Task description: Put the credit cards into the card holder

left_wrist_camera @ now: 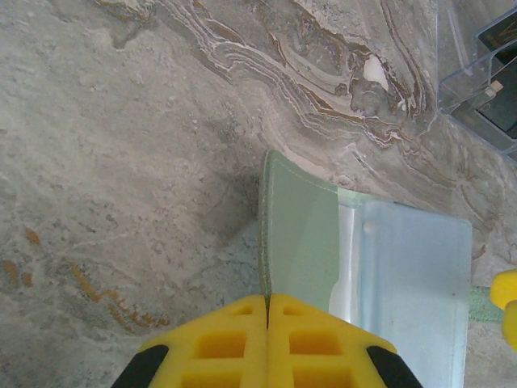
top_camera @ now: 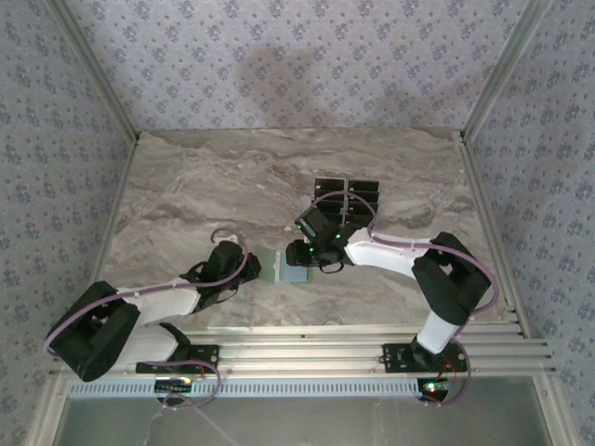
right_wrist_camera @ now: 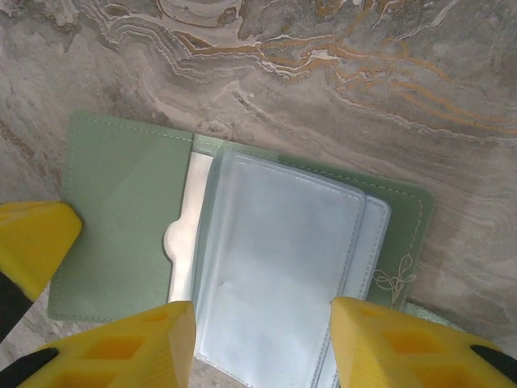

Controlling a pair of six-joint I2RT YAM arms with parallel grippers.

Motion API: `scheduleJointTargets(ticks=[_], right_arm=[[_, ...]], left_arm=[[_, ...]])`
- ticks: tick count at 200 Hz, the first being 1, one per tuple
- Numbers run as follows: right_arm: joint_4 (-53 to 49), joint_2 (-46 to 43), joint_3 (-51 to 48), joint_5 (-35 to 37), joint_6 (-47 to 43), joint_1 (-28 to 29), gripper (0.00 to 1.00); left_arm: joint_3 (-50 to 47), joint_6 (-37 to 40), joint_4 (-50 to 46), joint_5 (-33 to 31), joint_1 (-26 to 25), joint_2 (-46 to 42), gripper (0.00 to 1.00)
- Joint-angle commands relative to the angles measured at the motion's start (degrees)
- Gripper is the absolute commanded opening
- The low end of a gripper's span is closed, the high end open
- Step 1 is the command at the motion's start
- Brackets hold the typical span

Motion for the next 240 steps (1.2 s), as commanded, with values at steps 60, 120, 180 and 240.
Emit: scheduleJointTargets(ticks=[60,120,180,240], right_arm=[[1.84,4.37,-0.21,-0.72,1.43,-0.86,0.5],[5.64,5.1,-1.68,-4.85,3.52,-1.75,0.5],[11.14,5.54,-2.36,-10.13,6.42,-2.26,0.5],[11.15,8.42,2.1,-11.76,7.0,-0.58,0.5]], left_arm=[[-0.43,0.19,0.35,-1.21,-0.31,-0.56,0.0],[-0.89,0.21,2.11,-0.79,-0.27,1.61,0.0],[-1.21,0.26,3.38,-0.5,-0.27,3.04,0.0],[-1.39,0.14,4.84,-0.15,-0.27,4.54,0.0]])
